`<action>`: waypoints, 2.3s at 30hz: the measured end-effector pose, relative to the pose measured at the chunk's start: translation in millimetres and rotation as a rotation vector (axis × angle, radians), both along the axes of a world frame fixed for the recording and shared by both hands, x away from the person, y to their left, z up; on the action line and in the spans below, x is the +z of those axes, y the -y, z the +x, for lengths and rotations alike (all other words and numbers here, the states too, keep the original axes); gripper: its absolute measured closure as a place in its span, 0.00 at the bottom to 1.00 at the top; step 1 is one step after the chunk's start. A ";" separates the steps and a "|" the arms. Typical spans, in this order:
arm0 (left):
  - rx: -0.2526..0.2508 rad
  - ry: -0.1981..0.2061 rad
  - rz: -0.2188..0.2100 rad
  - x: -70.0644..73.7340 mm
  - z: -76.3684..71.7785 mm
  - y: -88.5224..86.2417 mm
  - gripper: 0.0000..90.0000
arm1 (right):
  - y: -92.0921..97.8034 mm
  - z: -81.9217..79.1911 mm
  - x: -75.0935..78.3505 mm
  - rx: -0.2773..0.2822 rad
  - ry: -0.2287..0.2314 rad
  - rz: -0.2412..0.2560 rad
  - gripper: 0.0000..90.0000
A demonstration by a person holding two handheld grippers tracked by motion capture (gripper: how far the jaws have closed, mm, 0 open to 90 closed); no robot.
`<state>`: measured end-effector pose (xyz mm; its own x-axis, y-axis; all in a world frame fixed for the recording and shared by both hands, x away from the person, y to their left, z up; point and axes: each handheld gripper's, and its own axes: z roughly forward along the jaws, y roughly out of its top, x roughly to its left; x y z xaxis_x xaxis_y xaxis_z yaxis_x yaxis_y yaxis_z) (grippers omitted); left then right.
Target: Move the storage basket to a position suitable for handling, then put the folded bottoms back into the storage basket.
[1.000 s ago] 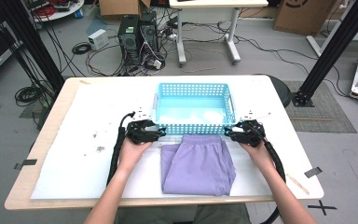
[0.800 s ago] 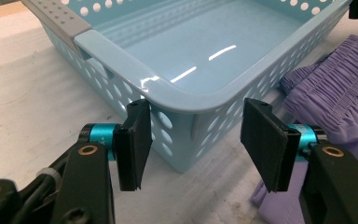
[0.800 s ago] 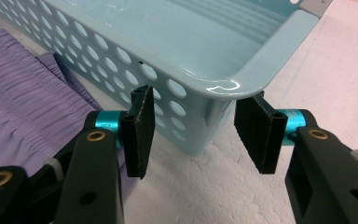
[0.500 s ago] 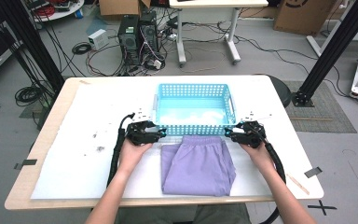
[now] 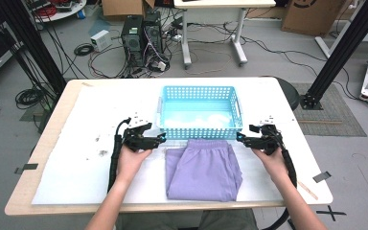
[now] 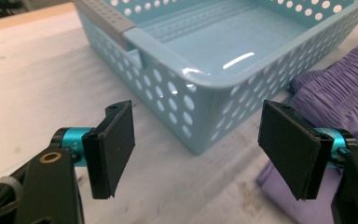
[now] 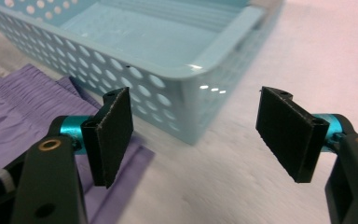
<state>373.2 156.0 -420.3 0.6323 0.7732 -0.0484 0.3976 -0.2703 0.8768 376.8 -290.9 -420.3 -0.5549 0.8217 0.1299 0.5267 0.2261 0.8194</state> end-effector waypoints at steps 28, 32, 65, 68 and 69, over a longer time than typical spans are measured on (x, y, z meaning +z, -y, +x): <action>0.046 0.182 -0.126 -10.9 -52.0 -56.0 0.31 | 36.1 -36.0 5.6 -0.081 0.253 0.088 0.23; 0.019 0.148 -0.164 -8.8 -53.3 -54.7 0.31 | 35.9 -36.5 6.4 -0.062 0.250 0.075 0.23; -0.112 0.078 -0.046 -7.4 -112.3 26.2 0.37 | -10.9 -101.6 -2.5 0.001 0.159 0.019 0.23; -0.097 0.031 -0.012 -11.1 -113.7 33.3 0.37 | -20.5 -105.1 -4.7 0.014 0.113 0.009 0.27; -0.095 0.019 -0.010 -11.6 -113.6 34.1 0.37 | -24.5 -106.7 -5.5 0.023 0.108 -0.007 0.27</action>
